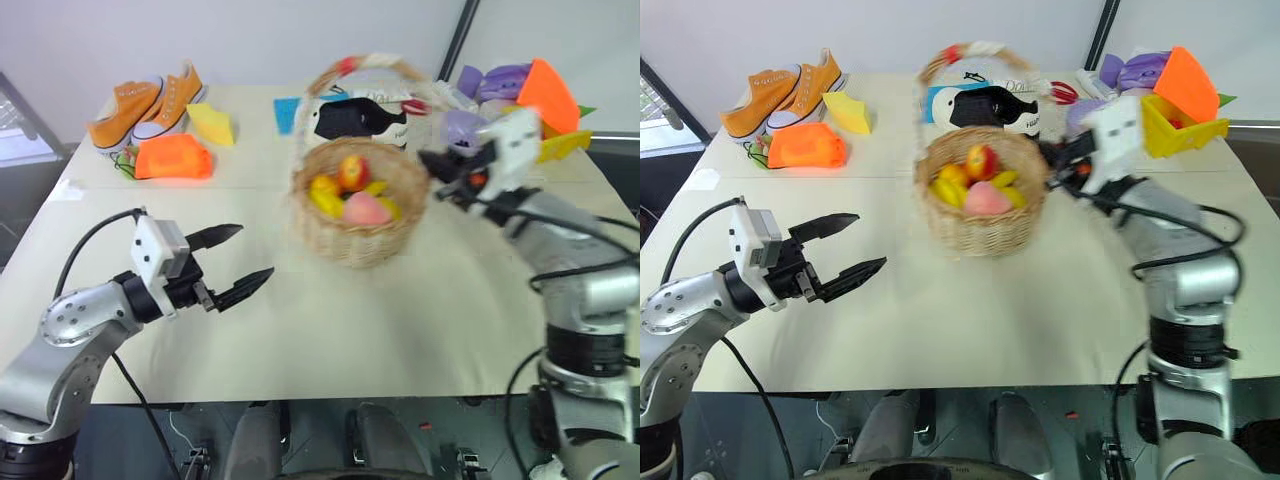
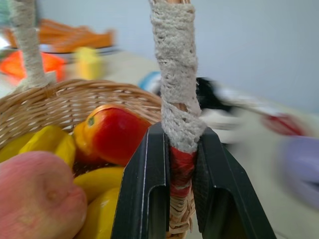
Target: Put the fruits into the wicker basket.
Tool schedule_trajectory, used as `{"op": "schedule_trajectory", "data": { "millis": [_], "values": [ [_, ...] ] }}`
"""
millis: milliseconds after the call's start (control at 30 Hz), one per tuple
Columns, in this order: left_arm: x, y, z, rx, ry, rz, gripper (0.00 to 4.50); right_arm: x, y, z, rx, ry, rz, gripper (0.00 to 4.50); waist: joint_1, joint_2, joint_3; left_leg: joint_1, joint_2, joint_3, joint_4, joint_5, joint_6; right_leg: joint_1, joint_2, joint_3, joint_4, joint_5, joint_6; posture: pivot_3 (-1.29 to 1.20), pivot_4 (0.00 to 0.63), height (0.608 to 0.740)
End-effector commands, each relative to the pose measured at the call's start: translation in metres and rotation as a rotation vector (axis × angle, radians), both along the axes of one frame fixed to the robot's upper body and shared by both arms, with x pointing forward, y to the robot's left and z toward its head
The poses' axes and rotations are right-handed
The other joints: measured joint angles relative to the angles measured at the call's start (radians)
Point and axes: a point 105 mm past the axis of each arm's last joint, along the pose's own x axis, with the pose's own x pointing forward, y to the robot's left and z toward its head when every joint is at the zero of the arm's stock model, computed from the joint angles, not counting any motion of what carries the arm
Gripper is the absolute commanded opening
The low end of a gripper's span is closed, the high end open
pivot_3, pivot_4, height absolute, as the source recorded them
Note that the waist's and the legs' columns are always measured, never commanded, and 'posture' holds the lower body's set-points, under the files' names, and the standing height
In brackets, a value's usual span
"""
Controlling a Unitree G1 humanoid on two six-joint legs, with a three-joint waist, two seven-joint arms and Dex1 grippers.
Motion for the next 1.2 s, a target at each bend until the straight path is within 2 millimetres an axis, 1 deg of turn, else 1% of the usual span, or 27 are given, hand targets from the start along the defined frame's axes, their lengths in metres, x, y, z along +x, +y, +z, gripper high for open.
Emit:
{"op": "schedule_trajectory", "data": {
  "millis": [33,100,133,200,233,333,400,433,533,600,667,767,867,933,1000,1033,1100,1133,1200],
  "values": [
    [0.002,-0.003,0.005,-0.005,-0.031,-0.019,4.5,-0.018,-0.051,0.025,-0.002,-0.094,-0.134,0.08,-0.005,0.0,0.0,0.0,0.0,0.0,0.0,0.0,0.0,0.0,0.0,0.0,0.0,0.0,0.0,0.0,0.15,0.733],
    [0.004,-0.005,0.005,-0.008,-0.031,-0.031,4.5,-0.021,-0.087,0.023,0.004,-0.077,-0.259,0.08,-0.013,0.0,0.0,0.001,0.0,0.001,0.0,0.0,0.0,0.0,0.001,0.0,0.0,0.0,0.0,0.0,0.15,0.733],
    [0.005,-0.007,0.005,-0.009,-0.033,-0.038,4.5,-0.023,-0.108,0.016,-0.007,-0.057,-0.344,0.08,-0.014,0.001,0.0,0.001,0.0,0.001,0.0,0.0,0.0,0.0,0.001,0.001,0.0,0.0,0.0,0.0,0.15,0.733],
    [0.008,-0.009,0.006,-0.011,-0.037,-0.045,4.5,-0.027,-0.132,0.004,-0.016,-0.026,-0.431,0.08,-0.012,0.001,0.0,0.002,0.001,0.001,0.0,0.0,0.0,0.001,0.002,0.001,0.001,0.0,0.0,0.0,0.15,0.733],
    [0.008,-0.01,0.007,-0.012,-0.04,-0.046,4.5,-0.029,-0.139,-0.001,-0.011,-0.014,-0.452,0.08,-0.012,0.001,0.0,0.002,0.001,0.001,0.0,0.0,0.0,0.001,0.002,0.002,0.001,0.0,0.0,0.0,0.15,0.733],
    [0.009,-0.01,0.007,-0.012,-0.042,-0.048,4.5,-0.031,-0.147,-0.011,-0.002,0.005,-0.473,0.08,-0.016,0.004,0.0,0.002,0.001,0.002,0.001,0.0,0.0,0.0,0.004,0.003,0.001,0.0,0.0,0.0,0.15,0.733],
    [0.009,-0.009,0.007,-0.01,-0.042,-0.045,4.5,-0.032,-0.146,-0.019,-0.001,0.018,-0.472,1.15,-0.015,0.005,0.0,0.003,0.001,0.003,0.001,0.0,0.0,0.0,0.005,0.005,0.002,0.001,0.002,0.0,0.15,0.733],
    [0.009,-0.008,0.007,-0.008,-0.041,-0.044,4.5,-0.032,-0.146,-0.019,-0.011,0.01,-0.481,1.53,-0.012,0.005,0.0,0.003,0.002,0.003,0.001,0.0,0.0,0.001,0.005,0.005,0.002,0.001,0.002,0.0,0.15,0.733],
    [0.01,-0.008,0.006,-0.006,-0.038,-0.044,4.5,-0.035,-0.149,-0.011,-0.064,-0.046,-0.52,3.08,-0.01,0.005,0.0,0.003,0.001,0.003,0.001,0.0,0.0,0.001,0.005,0.006,0.002,0.001,0.002,0.0,0.15,0.733],
    [0.01,-0.007,0.006,-0.004,-0.036,-0.044,4.5,-0.04,-0.151,-0.009,-0.09,-0.051,-0.512,3.08,-0.009,0.005,0.0,0.003,0.001,0.003,0.002,0.0,0.0,0.001,0.005,0.006,0.002,0.001,0.003,0.0,0.15,0.733],
    [0.01,-0.007,0.006,-0.004,-0.032,-0.044,4.5,-0.048,-0.153,-0.012,-0.105,-0.035,-0.492,3.08,-0.006,0.005,0.0,0.003,0.001,0.003,0.002,0.0,0.0,0.002,0.005,0.006,0.002,0.001,0.003,0.0,0.15,0.733],
    [0.012,-0.005,0.004,-0.002,-0.026,-0.044,4.5,-0.065,-0.155,-0.026,-0.145,0.034,-0.436,3.08,-0.001,0.005,0.0,0.003,0.001,0.003,0.002,0.0,0.0,0.003,0.005,0.006,0.001,0.001,0.004,0.0,0.15,0.733],
    [0.014,-0.003,0.001,-0.003,-0.016,-0.038,4.5,-0.085,-0.144,-0.039,-0.104,0.099,-0.312,3.08,-0.005,0.006,0.0,0.004,0.001,0.002,0.002,0.0,0.0,0.004,0.005,0.006,0.0,0.001,0.004,0.0,0.15,0.733],
    [0.017,0.0,-0.002,-0.008,-0.001,-0.018,4.5,-0.096,-0.125,-0.048,-0.099,0.157,-0.192,3.08,-0.01,0.005,0.0,0.005,0.001,0.002,0.002,0.0,0.0,0.005,0.005,0.006,0.0,0.001,0.004,0.0,0.15,0.733],
    [0.019,0.003,-0.007,-0.007,0.02,0.005,4.5,-0.101,-0.105,-0.054,-0.104,0.191,-0.096,3.08,-0.016,0.005,0.0,0.011,0.002,0.003,0.0,0.0,0.0,0.009,0.005,0.006,0.0,0.001,0.004,0.0,0.15,0.733],
    [0.019,0.004,-0.009,-0.006,0.027,0.012,4.5,-0.103,-0.1,-0.055,-0.102,0.197,-0.072,3.08,-0.018,0.005,0.0,0.014,0.002,0.003,-0.001,0.0,0.0,0.011,0.005,0.007,0.0,0.001,0.004,0.0,0.15,0.733],
    [0.024,0.013,-0.021,0.013,0.053,0.08,4.5,-0.103,-0.058,-0.062,-0.1,0.233,0.096,3.08,-0.018,0.005,0.0,0.016,0.002,0.004,-0.001,0.0,0.0,0.013,0.005,0.008,0.0,0.001,0.003,0.0,0.15,0.733],
    [0.025,0.015,-0.025,0.02,0.059,0.103,4.5,-0.104,-0.044,-0.065,-0.102,0.243,0.148,3.08,-0.018,0.005,0.0,0.017,0.002,0.004,-0.001,0.0,0.0,0.013,0.005,0.008,0.0,0.001,0.003,0.0,0.15,0.733],
    [0.028,0.028,-0.037,0.014,0.09,0.177,4.5,-0.094,-0.008,-0.072,-0.133,0.229,0.243,3.08,-0.016,0.004,-0.001,0.017,0.003,0.004,-0.001,0.0,0.0,0.013,0.005,0.008,0.0,0.001,0.003,0.0,0.15,0.733]
  ]
}}
